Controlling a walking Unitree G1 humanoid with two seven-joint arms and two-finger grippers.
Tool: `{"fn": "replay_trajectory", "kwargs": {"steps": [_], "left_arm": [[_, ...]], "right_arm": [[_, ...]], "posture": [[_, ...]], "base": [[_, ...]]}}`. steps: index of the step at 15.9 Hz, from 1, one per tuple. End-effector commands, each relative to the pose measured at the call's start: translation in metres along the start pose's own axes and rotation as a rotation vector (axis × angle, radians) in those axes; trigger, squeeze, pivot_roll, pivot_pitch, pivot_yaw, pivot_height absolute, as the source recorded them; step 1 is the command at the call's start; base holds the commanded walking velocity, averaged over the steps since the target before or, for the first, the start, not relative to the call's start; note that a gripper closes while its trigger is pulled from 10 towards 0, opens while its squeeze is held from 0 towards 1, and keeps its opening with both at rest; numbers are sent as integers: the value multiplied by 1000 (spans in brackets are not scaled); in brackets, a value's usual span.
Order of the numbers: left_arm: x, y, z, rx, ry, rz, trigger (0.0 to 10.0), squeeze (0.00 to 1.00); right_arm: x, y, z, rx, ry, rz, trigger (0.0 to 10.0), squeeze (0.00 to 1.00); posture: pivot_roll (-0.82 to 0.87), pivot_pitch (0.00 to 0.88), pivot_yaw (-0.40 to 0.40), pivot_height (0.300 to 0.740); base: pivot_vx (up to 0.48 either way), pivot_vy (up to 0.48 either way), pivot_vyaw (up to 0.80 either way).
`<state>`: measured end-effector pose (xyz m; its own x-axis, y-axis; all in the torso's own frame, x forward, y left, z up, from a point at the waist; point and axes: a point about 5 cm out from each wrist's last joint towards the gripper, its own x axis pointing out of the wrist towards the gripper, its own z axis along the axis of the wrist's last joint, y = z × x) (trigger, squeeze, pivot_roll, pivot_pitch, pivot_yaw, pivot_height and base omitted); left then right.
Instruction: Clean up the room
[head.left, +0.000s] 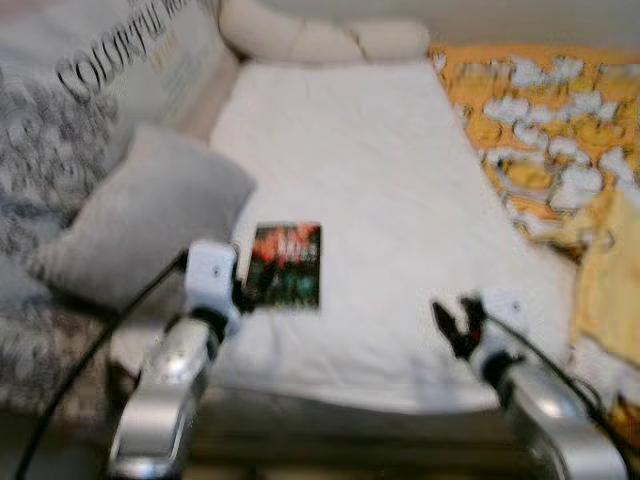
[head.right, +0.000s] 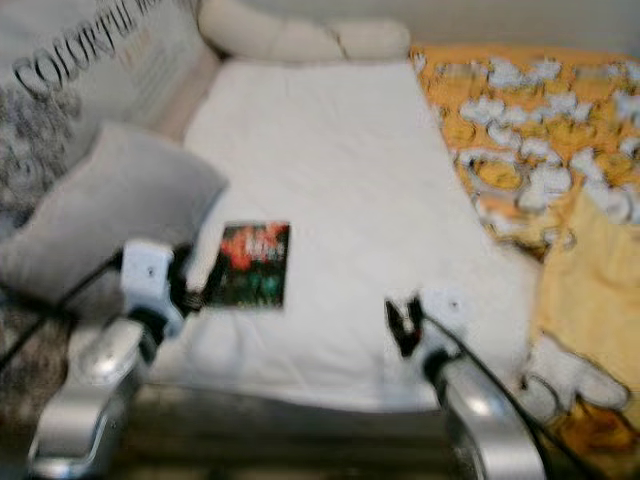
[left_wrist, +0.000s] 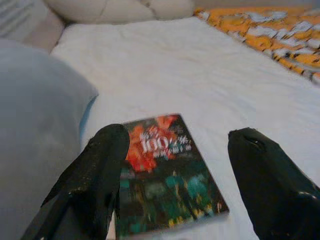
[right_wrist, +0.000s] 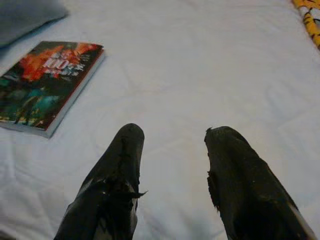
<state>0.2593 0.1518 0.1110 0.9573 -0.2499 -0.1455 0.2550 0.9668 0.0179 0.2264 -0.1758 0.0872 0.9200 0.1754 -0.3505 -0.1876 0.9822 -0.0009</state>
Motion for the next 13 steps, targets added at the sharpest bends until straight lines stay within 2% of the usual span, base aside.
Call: {"fn": "replay_trajectory", "kwargs": {"steps": [1,8,13], "left_arm": [[0,-1,6,6,-6,9,10000,0],[-3,-2,6,13,5,34,10000,0],[-4,5,10,21,-4,64,10000,0]], "right_arm": [[3,-7,3,-13,-13,-32,10000,0],[17,-9,10,-55,-26,-13,10000,0],[29,0,8,-67,13,14,10000,0]], "posture": [[-24,0,47,740],[-18,0,16,740],[-11,0,17,740]], "base": [[0,-480,0],[0,-478,0],[0,-61,0]]}}
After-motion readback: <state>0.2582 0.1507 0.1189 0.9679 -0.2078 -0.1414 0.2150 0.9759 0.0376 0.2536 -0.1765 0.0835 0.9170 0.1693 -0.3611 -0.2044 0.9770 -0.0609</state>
